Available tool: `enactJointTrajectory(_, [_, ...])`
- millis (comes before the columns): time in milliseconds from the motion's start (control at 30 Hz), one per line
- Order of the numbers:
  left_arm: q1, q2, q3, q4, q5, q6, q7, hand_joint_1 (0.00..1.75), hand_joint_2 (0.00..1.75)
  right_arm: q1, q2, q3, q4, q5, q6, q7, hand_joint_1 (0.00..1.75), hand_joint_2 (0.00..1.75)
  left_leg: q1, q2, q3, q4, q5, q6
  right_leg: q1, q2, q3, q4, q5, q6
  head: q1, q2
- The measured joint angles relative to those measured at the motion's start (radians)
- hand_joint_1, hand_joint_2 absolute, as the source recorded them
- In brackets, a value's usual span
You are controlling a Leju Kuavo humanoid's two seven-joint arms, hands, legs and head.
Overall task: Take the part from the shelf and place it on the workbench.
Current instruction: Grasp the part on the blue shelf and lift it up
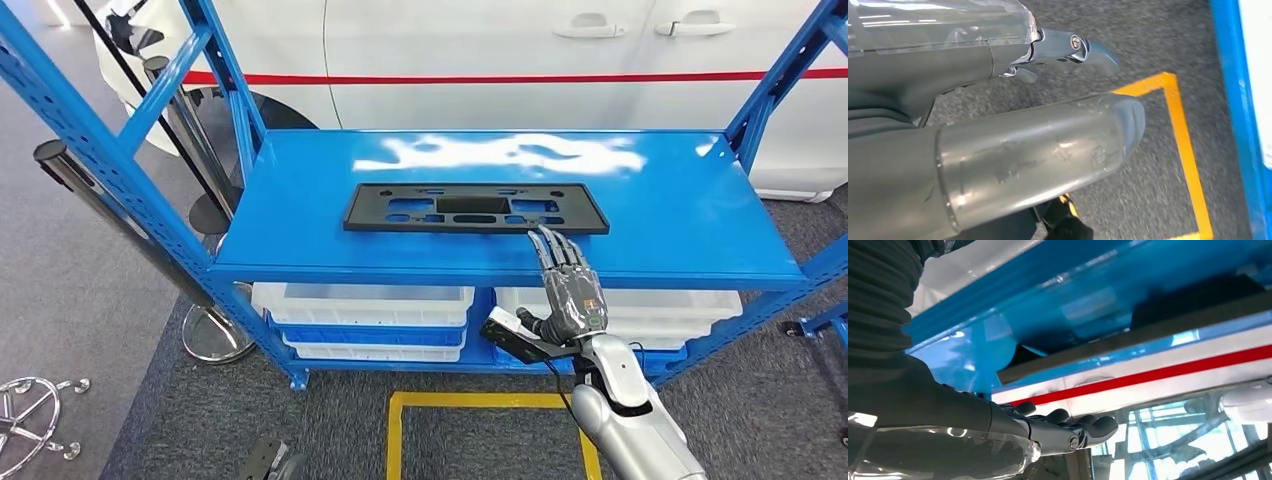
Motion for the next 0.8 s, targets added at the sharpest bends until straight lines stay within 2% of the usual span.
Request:
enactJointTrajectory(67, [0.001,0.0,-0.001,0.0,0.0,0.0,0.0,0.0,0.0,0.001,0.001,0.0,-0.001,0.0,0.001,-0.001,0.0,1.75,0.002,0.0,-0.08,0.124,-0.048,-0.006,0.002,0.0,0.01,0.0,-0.011,-0.005,0.0,0.0])
enactJointTrajectory(100, [0.003,0.0,-0.001,0.0,0.0,0.0,0.0,0.0,0.0,0.002,0.001,0.0,-0.001,0.0,0.002,-0.001,0.0,1.75,0.002,0.0,-0.109,0.158,-0.055,-0.006,0.004,0.001,0.017,0.0,-0.017,-0.005,0.0,0.0])
enactJointTrajectory(133, [0.004,0.0,-0.001,0.0,0.0,0.0,0.0,0.0,0.0,0.002,0.001,0.0,-0.001,0.0,0.002,-0.001,0.0,1.75,0.002,0.0,-0.122,0.156,-0.039,-0.003,0.005,0.002,0.026,0.0,-0.023,-0.005,0.0,0.0])
enactJointTrajectory(167, [0.006,0.0,-0.001,0.0,0.0,0.0,0.0,0.0,0.0,0.003,0.001,0.0,-0.002,0.0,0.003,-0.001,0.0,1.75,0.001,0.0,-0.116,0.117,-0.003,0.001,0.006,0.003,0.036,0.0,-0.03,-0.004,0.0,0.0])
enactJointTrajectory(233, [0.006,0.001,-0.001,0.0,0.001,0.0,0.0,0.0,0.0,0.002,0.001,0.0,-0.003,0.0,0.003,-0.002,0.0,1.75,-0.004,0.0,-0.074,-0.017,0.088,0.017,0.009,0.004,0.059,-0.001,-0.045,-0.002,0.0,0.0])
enactJointTrajectory(267, [0.006,0.002,-0.001,0.0,0.003,0.0,0.0,0.0,0.0,0.002,0.001,0.0,-0.003,0.0,0.003,-0.002,0.0,1.75,-0.009,0.0,-0.056,-0.071,0.106,0.025,0.01,0.004,0.066,-0.003,-0.051,0.002,0.0,0.0])
enactJointTrajectory(300, [0.006,0.003,-0.001,0.0,0.004,0.0,0.0,0.0,0.0,0.002,0.001,0.0,-0.003,0.0,0.004,-0.002,0.0,1.75,-0.013,-0.001,-0.044,-0.105,0.116,0.033,0.01,0.004,0.071,-0.006,-0.056,0.007,0.0,0.0])
enactJointTrajectory(367, [0.008,0.003,-0.002,-0.001,0.011,0.002,0.003,0.0,0.0,0.003,0.001,0.0,-0.003,0.0,0.005,-0.002,0.0,1.75,-0.017,-0.002,-0.033,-0.125,0.111,0.044,0.01,0.004,0.077,-0.003,-0.054,0.019,0.0,0.0])
enactJointTrajectory(433, [0.009,0.003,-0.005,-0.001,0.021,0.006,0.009,0.0,0.0,0.003,0.001,0.0,-0.004,-0.001,0.006,-0.002,0.0,1.75,-0.011,-0.002,-0.012,-0.141,0.123,0.051,0.011,0.004,0.078,0.018,-0.058,0.028,0.0,0.0])
enactJointTrajectory(467, [0.008,0.003,-0.007,-0.001,0.026,0.008,0.012,0.0,0.0,0.001,0.001,0.0,-0.005,-0.001,0.006,-0.002,0.0,1.75,-0.008,-0.002,-0.002,-0.148,0.124,0.053,0.011,0.004,0.067,0.043,-0.071,0.031,0.0,0.0])
enactJointTrajectory(500, [0.006,0.003,-0.009,-0.001,0.03,0.01,0.015,0.0,0.0,-0.001,0.001,0.0,-0.005,-0.001,0.006,-0.002,0.0,1.75,-0.006,-0.001,0.003,-0.153,0.123,0.055,0.009,0.004,0.042,0.088,-0.094,0.035,0.0,0.0])
enactJointTrajectory(567, [0.004,0.003,-0.016,-0.001,0.035,0.012,0.018,0.0,0.0,-0.001,0.001,0.0,-0.005,-0.001,0.006,-0.002,0.0,1.75,-0.007,-0.002,0.006,-0.154,0.118,0.058,0.006,0.004,-0.032,0.202,-0.145,0.042,0.0,0.0])
enactJointTrajectory(600, [0.005,0.003,-0.019,-0.001,0.037,0.012,0.018,0.0,0.0,0.002,0.001,0.0,-0.005,-0.001,0.006,-0.002,0.0,1.75,-0.007,-0.003,0.008,-0.153,0.113,0.059,0.003,0.003,-0.065,0.242,-0.157,0.045,0.0,0.0])
enactJointTrajectory(633, [0.006,0.003,-0.022,-0.001,0.037,0.011,0.018,0.0,0.0,0.004,0.001,0.0,-0.004,-0.002,0.006,-0.002,0.0,1.75,-0.007,-0.003,0.011,-0.151,0.107,0.057,0.001,0.003,-0.084,0.252,-0.148,0.048,0.0,0.0])
enactJointTrajectory(667, [0.008,0.003,-0.025,-0.001,0.037,0.01,0.017,0.0,0.0,0.005,0.001,0.0,-0.004,-0.002,0.006,-0.002,0.0,1.75,-0.006,-0.003,0.016,-0.148,0.1,0.055,-0.001,0.002,-0.084,0.224,-0.116,0.051,0.0,0.0])
enactJointTrajectory(733, [0.008,0.003,-0.032,-0.001,0.037,0.008,0.014,0.0,0.0,0.005,0.001,0.0,-0.004,-0.003,0.006,-0.002,0.0,1.75,-0.004,-0.004,0.03,-0.141,0.084,0.047,-0.006,0.0,-0.045,0.104,-0.03,0.054,0.0,0.0])
enactJointTrajectory(767, [0.007,0.003,-0.035,-0.001,0.037,0.008,0.012,0.0,0.0,0.004,0.001,0.0,-0.004,-0.003,0.006,-0.002,0.0,1.75,-0.004,-0.004,0.035,-0.136,0.077,0.042,-0.004,-0.001,-0.027,0.05,-0.013,0.053,0.001,0.0])
enactJointTrajectory(800, [0.006,0.004,-0.038,-0.001,0.037,0.008,0.011,0.0,0.0,0.005,0.001,0.0,-0.004,-0.003,0.006,-0.002,0.0,1.75,-0.005,-0.004,0.036,-0.133,0.071,0.036,-0.002,-0.003,-0.018,0.02,-0.006,0.047,0.002,0.0])
